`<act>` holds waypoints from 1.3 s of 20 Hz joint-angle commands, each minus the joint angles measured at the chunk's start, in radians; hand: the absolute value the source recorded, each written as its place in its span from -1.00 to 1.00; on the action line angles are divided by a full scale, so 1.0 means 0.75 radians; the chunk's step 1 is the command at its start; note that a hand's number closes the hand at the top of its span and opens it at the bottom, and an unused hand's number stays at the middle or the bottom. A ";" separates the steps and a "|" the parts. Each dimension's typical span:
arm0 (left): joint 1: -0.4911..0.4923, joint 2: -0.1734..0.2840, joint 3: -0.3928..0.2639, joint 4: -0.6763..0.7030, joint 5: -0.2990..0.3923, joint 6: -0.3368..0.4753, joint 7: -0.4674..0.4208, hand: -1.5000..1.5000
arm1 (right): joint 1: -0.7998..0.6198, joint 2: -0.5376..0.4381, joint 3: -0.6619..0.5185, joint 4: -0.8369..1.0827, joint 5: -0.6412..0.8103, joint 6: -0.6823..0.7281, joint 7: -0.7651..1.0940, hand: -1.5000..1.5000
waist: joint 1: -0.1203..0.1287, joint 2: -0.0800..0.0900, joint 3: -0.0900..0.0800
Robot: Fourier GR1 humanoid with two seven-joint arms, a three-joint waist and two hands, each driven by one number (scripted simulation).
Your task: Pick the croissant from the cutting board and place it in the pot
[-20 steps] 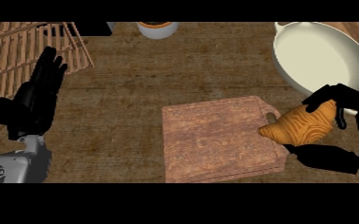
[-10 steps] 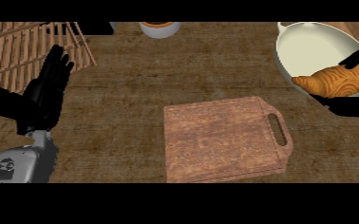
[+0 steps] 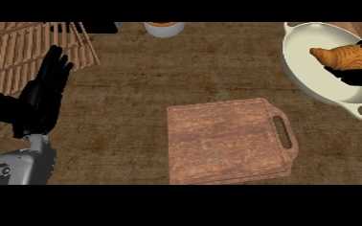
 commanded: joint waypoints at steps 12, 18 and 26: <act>-0.083 -0.025 -0.032 0.011 -0.023 0.007 0.045 0.00 | -0.397 -0.177 -0.012 1.082 0.332 -0.513 -0.357 1.00 | 0.047 0.017 0.004; -0.082 -0.041 -0.057 -0.021 -0.028 0.008 0.064 0.00 | -0.423 -0.127 -0.074 1.285 0.258 -0.405 -0.377 -1.00 | 0.072 0.027 0.008; -0.061 -0.016 -0.014 0.015 -0.013 -0.018 0.006 0.00 | -0.485 -0.162 -0.280 1.376 -0.002 -0.093 -0.656 -1.00 | 0.055 0.025 0.008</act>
